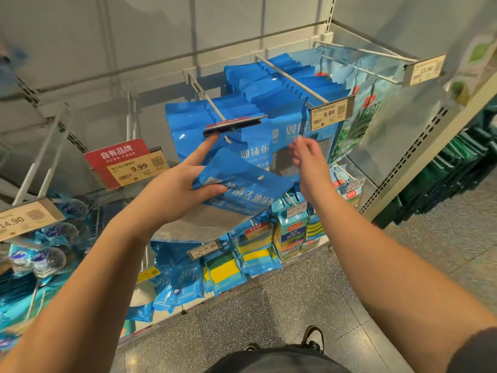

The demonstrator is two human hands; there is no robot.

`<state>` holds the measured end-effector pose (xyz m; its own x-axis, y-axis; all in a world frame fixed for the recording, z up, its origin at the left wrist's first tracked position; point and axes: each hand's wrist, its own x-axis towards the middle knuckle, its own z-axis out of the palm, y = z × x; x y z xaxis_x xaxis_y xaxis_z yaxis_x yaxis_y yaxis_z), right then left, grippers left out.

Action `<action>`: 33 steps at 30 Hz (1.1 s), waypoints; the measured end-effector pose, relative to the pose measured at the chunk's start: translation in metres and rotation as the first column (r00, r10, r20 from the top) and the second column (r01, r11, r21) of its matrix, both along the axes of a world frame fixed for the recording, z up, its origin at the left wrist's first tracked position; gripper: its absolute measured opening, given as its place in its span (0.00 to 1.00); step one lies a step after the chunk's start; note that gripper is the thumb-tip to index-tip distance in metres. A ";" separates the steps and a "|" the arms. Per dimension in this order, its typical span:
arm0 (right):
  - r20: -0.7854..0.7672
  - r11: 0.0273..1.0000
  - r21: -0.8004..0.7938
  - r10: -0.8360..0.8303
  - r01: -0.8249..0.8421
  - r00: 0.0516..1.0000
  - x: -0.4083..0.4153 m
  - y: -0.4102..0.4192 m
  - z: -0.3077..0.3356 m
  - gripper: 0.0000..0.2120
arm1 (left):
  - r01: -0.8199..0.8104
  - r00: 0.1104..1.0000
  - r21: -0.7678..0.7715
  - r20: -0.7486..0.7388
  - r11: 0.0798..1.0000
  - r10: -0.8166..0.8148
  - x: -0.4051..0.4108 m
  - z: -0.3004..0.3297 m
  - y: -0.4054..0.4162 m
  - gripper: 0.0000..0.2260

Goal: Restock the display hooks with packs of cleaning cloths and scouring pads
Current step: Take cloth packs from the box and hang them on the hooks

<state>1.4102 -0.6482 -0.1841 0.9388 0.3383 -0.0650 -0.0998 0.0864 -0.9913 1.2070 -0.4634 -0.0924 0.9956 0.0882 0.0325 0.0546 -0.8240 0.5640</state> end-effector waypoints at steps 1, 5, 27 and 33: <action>-0.063 0.993 0.105 0.064 -0.057 0.996 -0.007 -0.011 -0.011 0.11 | -0.001 1.000 -0.013 0.011 1.000 0.001 0.001 -0.002 0.000 0.26; -0.176 0.894 0.309 0.390 -0.326 0.904 -0.039 -0.031 -0.046 0.25 | -0.006 0.998 -0.070 0.067 0.997 0.011 0.001 -0.009 -0.002 0.18; 0.082 0.953 -0.114 0.290 -0.280 0.953 0.000 0.016 0.034 0.06 | -0.263 0.904 0.323 0.412 0.909 0.115 0.010 -0.032 -0.009 0.25; 0.073 0.957 -0.118 0.275 -0.265 0.959 0.002 0.034 0.035 0.04 | -0.292 0.912 0.307 0.375 0.906 0.167 0.008 -0.033 -0.015 0.27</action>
